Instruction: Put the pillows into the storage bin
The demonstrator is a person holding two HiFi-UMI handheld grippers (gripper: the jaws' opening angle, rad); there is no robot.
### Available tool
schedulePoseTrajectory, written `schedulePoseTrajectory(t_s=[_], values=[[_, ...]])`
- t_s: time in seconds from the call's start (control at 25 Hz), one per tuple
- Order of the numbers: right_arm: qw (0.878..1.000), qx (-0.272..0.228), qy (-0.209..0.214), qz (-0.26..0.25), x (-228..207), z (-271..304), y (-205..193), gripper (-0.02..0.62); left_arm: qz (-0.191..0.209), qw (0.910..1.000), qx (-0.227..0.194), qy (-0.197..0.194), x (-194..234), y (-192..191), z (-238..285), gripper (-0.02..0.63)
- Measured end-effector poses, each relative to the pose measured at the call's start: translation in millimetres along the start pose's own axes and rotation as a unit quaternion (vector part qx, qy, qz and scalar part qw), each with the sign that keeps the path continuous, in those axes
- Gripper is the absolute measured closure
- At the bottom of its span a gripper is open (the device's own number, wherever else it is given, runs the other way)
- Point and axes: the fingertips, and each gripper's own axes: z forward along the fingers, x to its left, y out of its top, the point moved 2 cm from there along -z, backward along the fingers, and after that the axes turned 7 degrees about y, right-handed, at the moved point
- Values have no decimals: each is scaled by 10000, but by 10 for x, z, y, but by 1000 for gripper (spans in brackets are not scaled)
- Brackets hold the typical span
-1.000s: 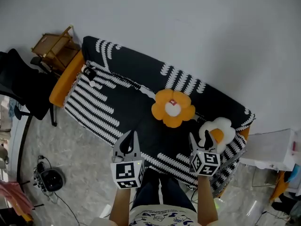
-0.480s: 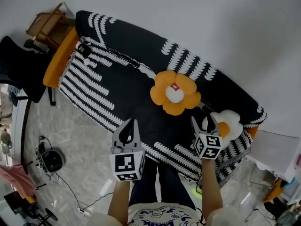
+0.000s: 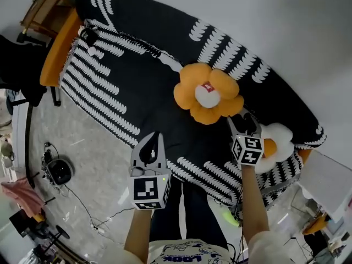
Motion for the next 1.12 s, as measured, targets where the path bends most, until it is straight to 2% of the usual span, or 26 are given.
schedulePoseTrajectory(t_s=[0.48, 0.72, 0.8, 0.92, 1.12], values=[[9988, 466, -149, 72, -612, 944, -468, 226, 24, 9993, 365, 62, 20, -427, 446, 592], [9977, 552, 233, 303, -695, 1104, -562, 196, -26, 9983, 569, 108, 50, -603, 452, 592], [9968, 558, 458, 334, -684, 1144, -572, 208, -64, 9980, 612, 119, 35, -656, 459, 592], [9949, 542, 765, 378, -633, 1188, -578, 274, -91, 9978, 652, 98, -13, -714, 471, 592], [9959, 483, 716, 264, -562, 1120, -562, 320, -104, 9976, 676, 77, -64, -731, 442, 592]])
